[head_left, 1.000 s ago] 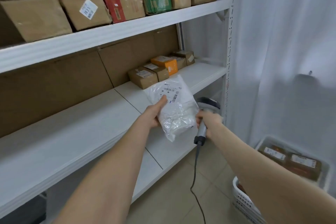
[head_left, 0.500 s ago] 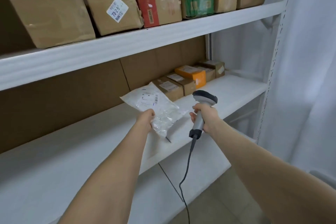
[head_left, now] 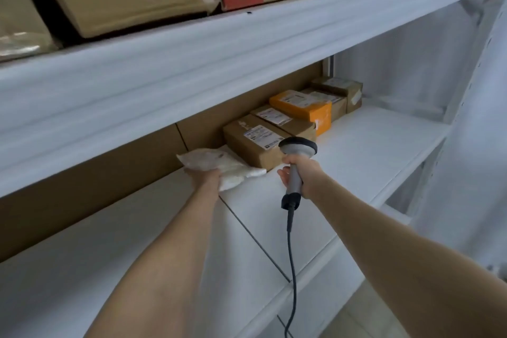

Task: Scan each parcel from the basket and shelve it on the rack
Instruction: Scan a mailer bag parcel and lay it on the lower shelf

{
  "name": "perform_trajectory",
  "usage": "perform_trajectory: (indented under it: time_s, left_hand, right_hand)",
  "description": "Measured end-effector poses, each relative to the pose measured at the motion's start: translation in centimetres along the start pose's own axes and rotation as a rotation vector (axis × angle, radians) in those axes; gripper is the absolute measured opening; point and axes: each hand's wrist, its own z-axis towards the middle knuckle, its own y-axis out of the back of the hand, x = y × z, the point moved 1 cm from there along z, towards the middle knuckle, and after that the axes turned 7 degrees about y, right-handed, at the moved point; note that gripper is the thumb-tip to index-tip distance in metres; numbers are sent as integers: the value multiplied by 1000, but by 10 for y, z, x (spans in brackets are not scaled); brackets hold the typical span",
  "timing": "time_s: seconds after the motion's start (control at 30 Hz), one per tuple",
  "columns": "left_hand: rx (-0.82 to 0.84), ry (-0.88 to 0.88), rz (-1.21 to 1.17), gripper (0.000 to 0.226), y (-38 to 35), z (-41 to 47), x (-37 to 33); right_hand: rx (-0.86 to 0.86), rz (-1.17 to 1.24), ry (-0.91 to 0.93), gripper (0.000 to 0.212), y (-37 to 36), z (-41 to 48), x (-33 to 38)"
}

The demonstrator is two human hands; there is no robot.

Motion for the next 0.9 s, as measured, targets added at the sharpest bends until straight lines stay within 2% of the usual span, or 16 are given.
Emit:
perform_trajectory:
  time_s: [0.07,0.17,0.3,0.37,0.43,0.53,0.67,0.8,0.9]
  left_hand:
    - [29,-48,190,85,-4,13,-2]
    - [-62,-66,588,78,-14,24,-9]
    - [-18,-72,860,74,-27,28,-13]
    - [-82,-24,1032,79,-29,28,-13]
    - [-129,-17,1018,79,-33,19,-16]
    - [-139,-140,909,68,-50,0,-27]
    - [-5,-430,815,54,-91,-43,-37]
    - [176,-512,809,55,-145,-108,-26]
    - [237,-591,837,51,-177,-158,-14]
  right_hand:
    - [-12,-7,-14,38,-1,10,-2]
    - [-28,-9,-35,40,-1,20,-3]
    - [-44,-15,-24,33,2,27,1]
    - [-50,-26,-14,33,5,28,3]
    - [-54,-27,1,35,10,26,4]
    - [-48,-18,20,37,18,20,9]
    - [-40,31,60,33,41,3,19]
    - [-78,127,125,12,96,-25,30]
    - [-119,191,167,7,141,-48,35]
